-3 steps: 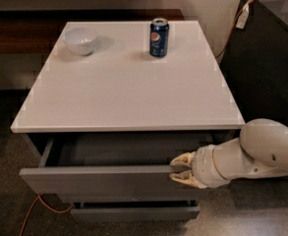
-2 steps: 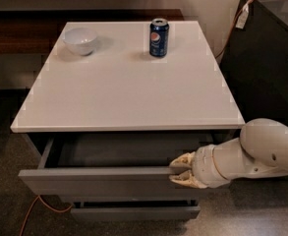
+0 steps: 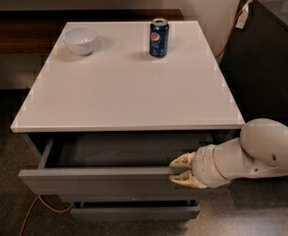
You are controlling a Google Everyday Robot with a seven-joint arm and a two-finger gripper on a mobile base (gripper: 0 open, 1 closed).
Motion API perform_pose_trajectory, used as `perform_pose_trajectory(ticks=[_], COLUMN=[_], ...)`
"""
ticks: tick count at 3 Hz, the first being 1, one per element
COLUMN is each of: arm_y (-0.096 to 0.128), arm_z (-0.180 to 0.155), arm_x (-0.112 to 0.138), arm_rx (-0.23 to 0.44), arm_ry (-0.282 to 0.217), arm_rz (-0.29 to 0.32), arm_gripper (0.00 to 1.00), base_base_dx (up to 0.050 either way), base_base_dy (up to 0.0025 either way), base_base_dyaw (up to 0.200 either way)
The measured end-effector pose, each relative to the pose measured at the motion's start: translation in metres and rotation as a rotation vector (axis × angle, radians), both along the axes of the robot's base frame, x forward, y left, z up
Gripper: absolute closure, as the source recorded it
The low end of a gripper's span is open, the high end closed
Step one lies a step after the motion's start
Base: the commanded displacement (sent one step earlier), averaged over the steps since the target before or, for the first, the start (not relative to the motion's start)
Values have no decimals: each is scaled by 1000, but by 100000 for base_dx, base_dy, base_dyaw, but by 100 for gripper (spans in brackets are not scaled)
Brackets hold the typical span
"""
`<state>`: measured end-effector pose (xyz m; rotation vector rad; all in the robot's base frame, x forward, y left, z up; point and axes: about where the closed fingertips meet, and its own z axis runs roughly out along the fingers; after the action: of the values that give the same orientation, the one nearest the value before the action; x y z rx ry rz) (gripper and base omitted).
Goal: Place pepsi can into top drawer
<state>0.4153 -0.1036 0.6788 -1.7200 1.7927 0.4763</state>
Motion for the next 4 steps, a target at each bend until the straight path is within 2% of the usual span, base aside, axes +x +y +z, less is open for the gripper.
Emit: perform_pose_trajectory(ticks=[2, 3, 4], arm_y=[0, 20, 41], arm_z=[0, -2, -4], arm_x=[0, -31, -66], arm_rx=[0, 72, 149], arm_ry=[0, 83, 183], arm_rz=[0, 15, 27], arm_gripper=[18, 0, 16], base_base_dx=[0, 0, 0], base_base_dy=[0, 0, 0], base_base_dyaw=[0, 0, 0])
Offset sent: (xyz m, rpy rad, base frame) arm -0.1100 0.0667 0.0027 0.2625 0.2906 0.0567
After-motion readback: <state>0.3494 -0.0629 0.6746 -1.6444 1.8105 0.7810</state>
